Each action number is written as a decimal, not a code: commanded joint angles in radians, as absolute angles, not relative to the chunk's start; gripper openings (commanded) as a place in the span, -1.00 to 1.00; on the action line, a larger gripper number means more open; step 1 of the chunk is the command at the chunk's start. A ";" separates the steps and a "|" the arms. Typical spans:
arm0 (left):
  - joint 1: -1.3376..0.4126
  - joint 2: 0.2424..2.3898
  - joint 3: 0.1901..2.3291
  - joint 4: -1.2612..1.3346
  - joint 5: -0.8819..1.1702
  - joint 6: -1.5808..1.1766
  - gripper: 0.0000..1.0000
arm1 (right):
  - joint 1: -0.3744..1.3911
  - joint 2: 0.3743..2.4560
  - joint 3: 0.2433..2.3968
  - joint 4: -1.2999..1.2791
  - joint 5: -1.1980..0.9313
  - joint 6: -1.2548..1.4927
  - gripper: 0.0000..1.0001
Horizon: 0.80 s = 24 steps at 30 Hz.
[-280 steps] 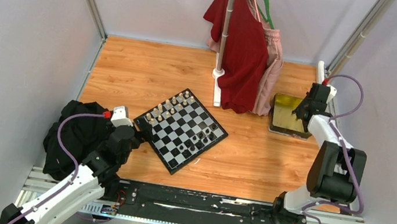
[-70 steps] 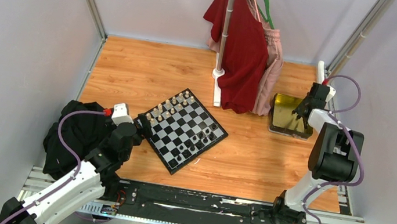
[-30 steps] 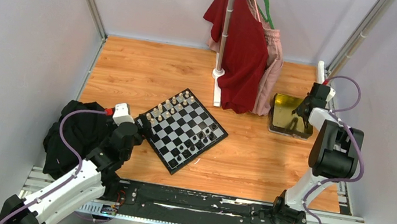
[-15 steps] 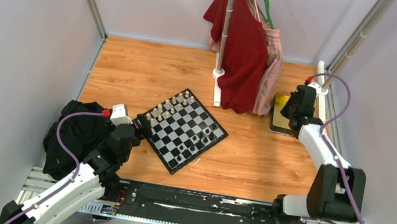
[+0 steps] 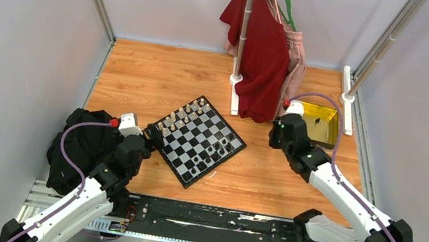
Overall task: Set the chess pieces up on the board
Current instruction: Place the chess piece on the chessboard.
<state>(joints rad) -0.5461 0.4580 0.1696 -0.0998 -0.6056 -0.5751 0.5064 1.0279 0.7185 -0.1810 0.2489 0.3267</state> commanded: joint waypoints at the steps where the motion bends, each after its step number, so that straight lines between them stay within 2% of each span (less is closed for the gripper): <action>1: -0.552 0.457 0.164 -0.081 -0.613 -0.564 1.00 | 0.650 1.054 0.697 -0.206 0.300 0.357 -1.00; 9: -0.552 0.464 0.164 -0.078 -0.612 -0.562 1.00 | 0.792 1.241 0.749 -0.107 0.293 0.367 -1.00; 24: -0.552 0.485 0.168 -0.067 -0.603 -0.559 1.00 | 0.822 1.471 0.876 -0.043 0.261 0.330 -1.00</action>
